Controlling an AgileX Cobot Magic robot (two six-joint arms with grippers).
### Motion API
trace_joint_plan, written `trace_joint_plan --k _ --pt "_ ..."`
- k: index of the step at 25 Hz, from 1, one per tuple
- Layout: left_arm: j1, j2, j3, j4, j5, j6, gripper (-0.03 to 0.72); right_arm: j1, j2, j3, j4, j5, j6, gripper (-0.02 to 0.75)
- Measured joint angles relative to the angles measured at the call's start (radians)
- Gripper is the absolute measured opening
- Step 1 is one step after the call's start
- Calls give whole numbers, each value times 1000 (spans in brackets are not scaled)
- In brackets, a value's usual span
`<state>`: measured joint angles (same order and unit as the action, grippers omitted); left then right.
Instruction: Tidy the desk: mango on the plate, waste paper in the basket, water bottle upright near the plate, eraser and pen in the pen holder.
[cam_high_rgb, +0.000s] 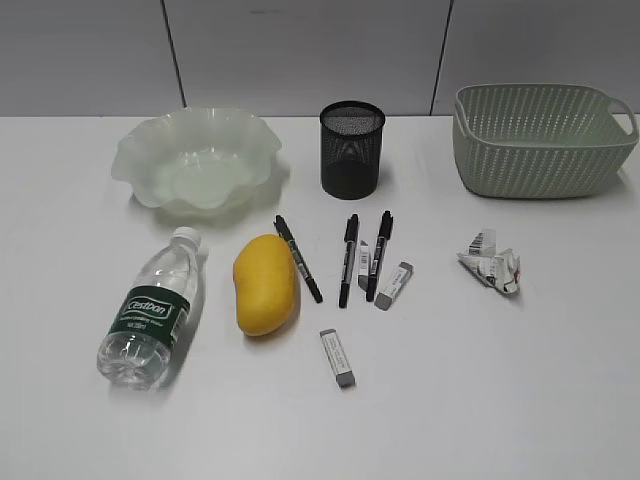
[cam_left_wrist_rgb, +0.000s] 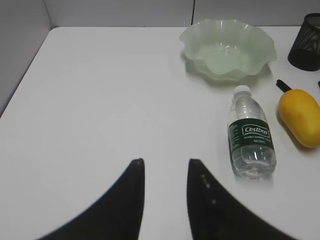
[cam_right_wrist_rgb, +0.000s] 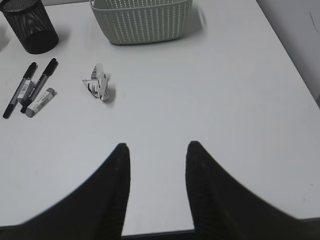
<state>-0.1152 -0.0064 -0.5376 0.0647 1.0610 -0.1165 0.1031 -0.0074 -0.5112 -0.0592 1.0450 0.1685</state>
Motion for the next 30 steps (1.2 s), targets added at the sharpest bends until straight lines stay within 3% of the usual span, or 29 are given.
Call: trace_joint_plan --k 24,27,30 --pt "0 0 0 -2 -1 0 218 0 0 0 0 0 0 310" --pt "-1 65 -20 -65 -26 20 225 0 0 0 0 0 0 310" --pt "-1 315 -45 -183 -139 116 292 0 0 0 0 0 0 310"
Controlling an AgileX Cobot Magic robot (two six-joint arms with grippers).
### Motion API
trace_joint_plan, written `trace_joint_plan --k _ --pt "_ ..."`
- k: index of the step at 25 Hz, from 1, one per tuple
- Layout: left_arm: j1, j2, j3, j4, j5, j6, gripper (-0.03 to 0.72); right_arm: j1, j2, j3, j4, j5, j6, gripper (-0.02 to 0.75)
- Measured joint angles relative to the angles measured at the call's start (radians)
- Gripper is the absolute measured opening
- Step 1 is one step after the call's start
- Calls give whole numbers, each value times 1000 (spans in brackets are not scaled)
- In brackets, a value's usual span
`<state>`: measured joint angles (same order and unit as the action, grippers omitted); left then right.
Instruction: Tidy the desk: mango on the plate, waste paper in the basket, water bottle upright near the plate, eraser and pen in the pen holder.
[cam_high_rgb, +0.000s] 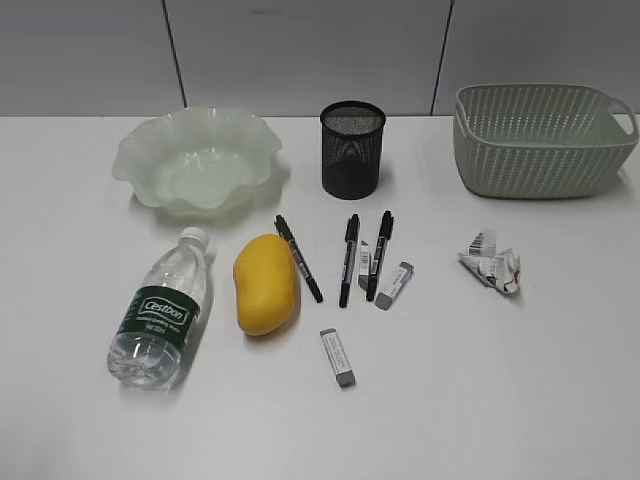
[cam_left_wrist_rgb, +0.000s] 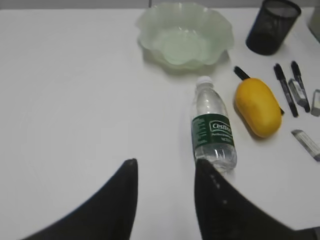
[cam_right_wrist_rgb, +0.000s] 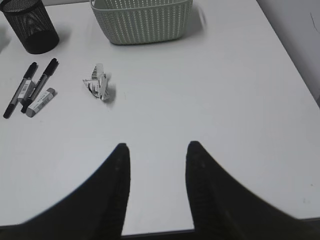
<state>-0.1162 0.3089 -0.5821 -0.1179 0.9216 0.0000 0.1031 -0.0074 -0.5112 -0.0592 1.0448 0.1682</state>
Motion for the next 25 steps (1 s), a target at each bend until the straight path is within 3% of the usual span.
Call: trace_joint_plan --k 4,6,10,14,16,20,25 --pt "-1 473 -71 -140 -149 147 439 0 0 0 0 1 0 310" --pt "-15 703 -139 -201 -180 203 473 0 0 0 0 1 0 310" --pt "-161 1035 -331 -233 -209 226 490 0 0 0 0 0 0 310" --pt "-365 1284 -513 -144 -244 59 499 0 0 0 0 0 0 310" --pt "-425 1400 -590 -85 -247 -14 533 0 0 0 0 0 0 310" --pt "-478 1580 -736 -55 -223 -76 606 0 0 0 -1 0 0 310" --pt "-484 1732 -881 -13 -124 -156 626 0 0 0 -1 0 0 310"
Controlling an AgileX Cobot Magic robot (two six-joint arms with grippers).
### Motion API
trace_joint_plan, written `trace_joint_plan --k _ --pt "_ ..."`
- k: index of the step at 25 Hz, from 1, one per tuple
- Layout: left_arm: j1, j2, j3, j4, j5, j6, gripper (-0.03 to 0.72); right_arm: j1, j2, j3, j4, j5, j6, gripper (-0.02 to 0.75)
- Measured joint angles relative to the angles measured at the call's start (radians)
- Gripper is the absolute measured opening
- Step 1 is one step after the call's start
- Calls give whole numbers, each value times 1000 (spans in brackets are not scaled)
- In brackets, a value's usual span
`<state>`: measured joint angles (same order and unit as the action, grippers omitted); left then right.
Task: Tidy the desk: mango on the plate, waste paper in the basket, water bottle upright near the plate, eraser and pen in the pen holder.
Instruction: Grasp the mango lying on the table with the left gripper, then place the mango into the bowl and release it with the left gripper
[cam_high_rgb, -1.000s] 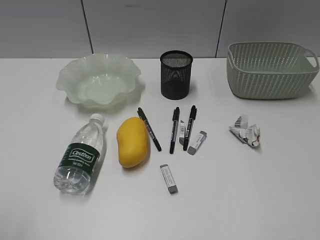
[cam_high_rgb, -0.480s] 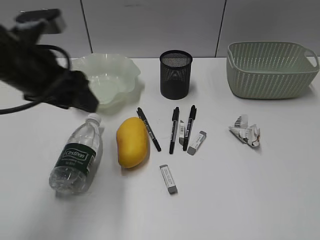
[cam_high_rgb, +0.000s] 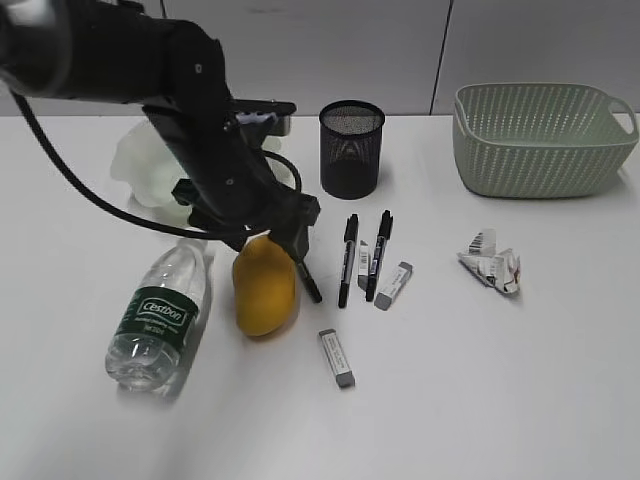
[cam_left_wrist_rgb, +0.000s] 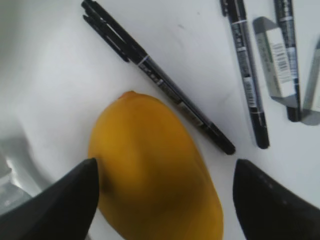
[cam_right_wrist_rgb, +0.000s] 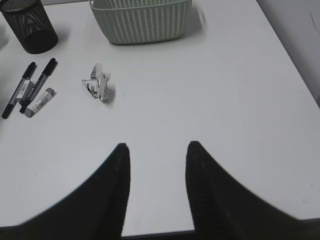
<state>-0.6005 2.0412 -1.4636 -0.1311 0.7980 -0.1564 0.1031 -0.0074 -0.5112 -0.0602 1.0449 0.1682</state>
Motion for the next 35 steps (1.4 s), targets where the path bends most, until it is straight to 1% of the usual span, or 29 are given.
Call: trace_joint_plan --k 3,5,11,15,19,23,27,30,32,35 --pt "-8 51 -56 68 50 -59 627 0 0 0 0 0 0 310" --pt "-9 80 -76 93 74 -84 627 0 0 0 0 0 0 310" --pt "-13 112 -98 114 88 -122 628 0 0 0 0 0 0 310" --pt "-14 116 -101 114 98 -123 593 0 0 0 0 1 0 310" --pt "-14 109 -101 115 94 -125 592 0 0 0 0 1 -1 310" --pt "-14 42 -87 115 54 -125 590 0 0 0 0 1 -1 310" --pt "-7 -114 -88 131 -106 -125 589 0 0 0 0 1 -1 310" --pt "44 -170 -91 208 -269 -125 589 0 0 0 0 1 0 310" --pt "112 -156 -92 258 -354 -125 589 0 0 0 0 1 0 310" --pt "208 -81 -91 287 -422 -125 589 0 0 0 0 1 0 310"
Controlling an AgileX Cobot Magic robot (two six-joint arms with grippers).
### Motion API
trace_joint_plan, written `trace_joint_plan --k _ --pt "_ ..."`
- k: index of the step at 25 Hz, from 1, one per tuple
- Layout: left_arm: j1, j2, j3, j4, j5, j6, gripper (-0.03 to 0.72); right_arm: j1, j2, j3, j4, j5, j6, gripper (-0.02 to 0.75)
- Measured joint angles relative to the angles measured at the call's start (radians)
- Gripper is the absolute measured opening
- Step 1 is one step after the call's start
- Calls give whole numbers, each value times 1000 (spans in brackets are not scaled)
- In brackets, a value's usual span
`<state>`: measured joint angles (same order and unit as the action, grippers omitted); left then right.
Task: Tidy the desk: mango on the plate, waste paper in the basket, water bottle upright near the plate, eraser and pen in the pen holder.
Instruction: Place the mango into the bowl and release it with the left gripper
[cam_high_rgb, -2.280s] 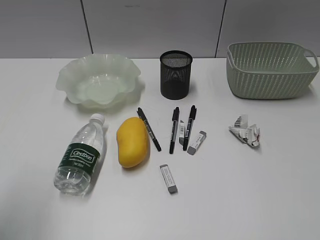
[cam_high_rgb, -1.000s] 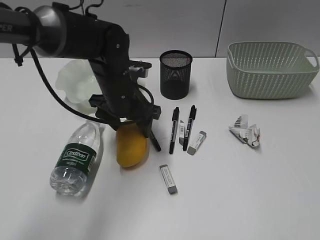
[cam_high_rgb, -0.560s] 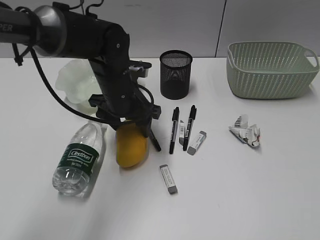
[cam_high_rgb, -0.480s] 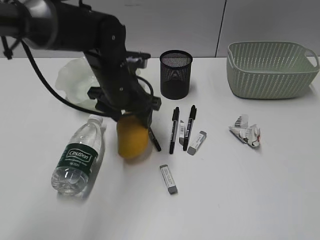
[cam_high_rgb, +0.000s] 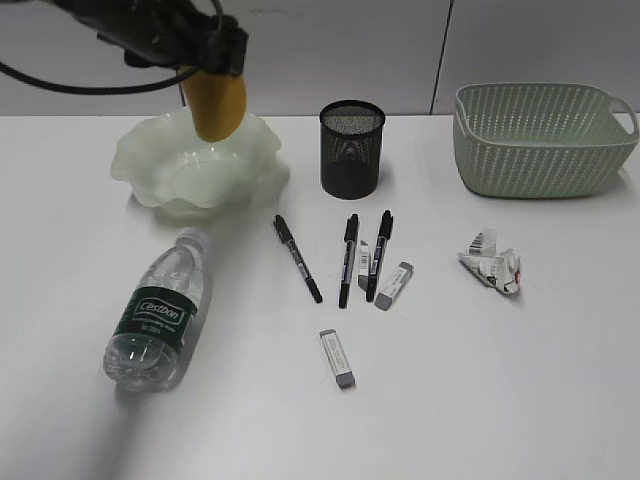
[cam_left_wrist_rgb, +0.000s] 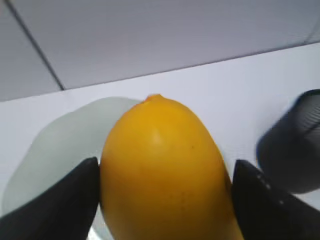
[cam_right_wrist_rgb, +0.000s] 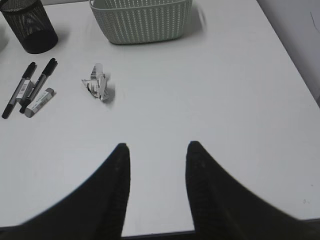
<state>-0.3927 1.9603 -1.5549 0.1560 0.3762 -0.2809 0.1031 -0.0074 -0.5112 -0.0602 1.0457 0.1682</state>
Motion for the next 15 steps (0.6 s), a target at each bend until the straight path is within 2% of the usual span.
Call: trace_joint_plan --k 5,9,12,15 --pt "75 140 3 4 -25 1 589 0 0 0 0 0 0 310" --pt "77 178 3 4 -30 11 593 0 0 0 0 0 0 310" --pt "77 178 1 3 -46 13 661 0 0 0 0 0 0 310" --pt "77 171 1 3 -46 13 670 0 0 0 0 0 0 310"
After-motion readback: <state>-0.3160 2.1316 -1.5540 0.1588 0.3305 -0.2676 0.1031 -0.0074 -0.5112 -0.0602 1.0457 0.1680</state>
